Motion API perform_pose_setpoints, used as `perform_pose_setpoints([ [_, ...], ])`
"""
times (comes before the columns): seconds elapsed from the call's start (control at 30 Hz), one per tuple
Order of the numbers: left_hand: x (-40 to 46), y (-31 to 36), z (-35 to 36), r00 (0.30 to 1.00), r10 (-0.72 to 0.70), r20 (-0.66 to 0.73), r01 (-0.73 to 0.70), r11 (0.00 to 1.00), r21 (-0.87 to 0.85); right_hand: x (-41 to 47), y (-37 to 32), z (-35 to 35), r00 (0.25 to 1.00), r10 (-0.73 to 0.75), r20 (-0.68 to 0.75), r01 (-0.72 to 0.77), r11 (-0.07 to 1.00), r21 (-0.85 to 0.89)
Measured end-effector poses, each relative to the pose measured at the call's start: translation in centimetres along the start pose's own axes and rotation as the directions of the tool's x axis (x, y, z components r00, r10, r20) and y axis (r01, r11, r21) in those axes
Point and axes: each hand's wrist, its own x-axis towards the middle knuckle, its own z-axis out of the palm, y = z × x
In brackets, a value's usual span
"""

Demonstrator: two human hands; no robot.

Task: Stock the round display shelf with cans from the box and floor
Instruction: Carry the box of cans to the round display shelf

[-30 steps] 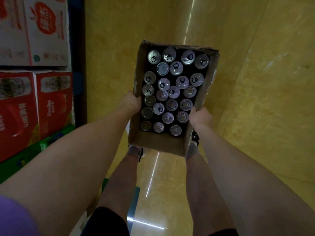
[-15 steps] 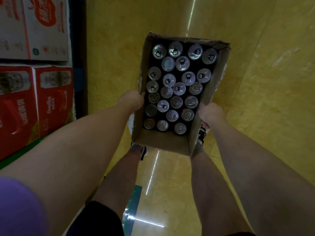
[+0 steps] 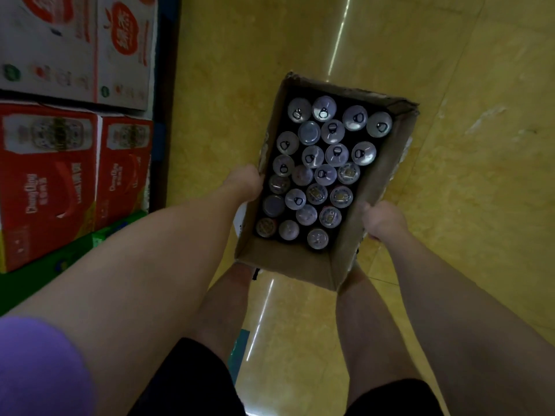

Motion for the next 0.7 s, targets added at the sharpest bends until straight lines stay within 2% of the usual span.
perform_pose_setpoints([
  [0.37,-15.1,-1.5,-6.0,0.995,0.035,0.093,-0.040,0.998,0.049,-13.1,2.1,-5.3,0.978,0.002,0.209,-0.022,0.995,0.095],
  [0.47,-19.9,-2.3,-7.5,0.997,0.017,0.069,-0.019,0.999,0.035,-18.3,2.1,-7.5,0.981,-0.041,0.191,0.027,0.997,0.073],
  [0.6,-27.5,-3.5,-10.3,1.000,0.022,0.014,-0.022,1.000,0.004,-27.1,1.9,-10.9,0.988,-0.073,0.139,0.053,0.989,0.139],
  [0.7,-33.5,-4.0,-13.2,0.997,0.043,-0.070,-0.046,0.998,-0.037,-32.9,1.8,-13.2,0.988,-0.139,0.062,0.134,0.987,0.085],
])
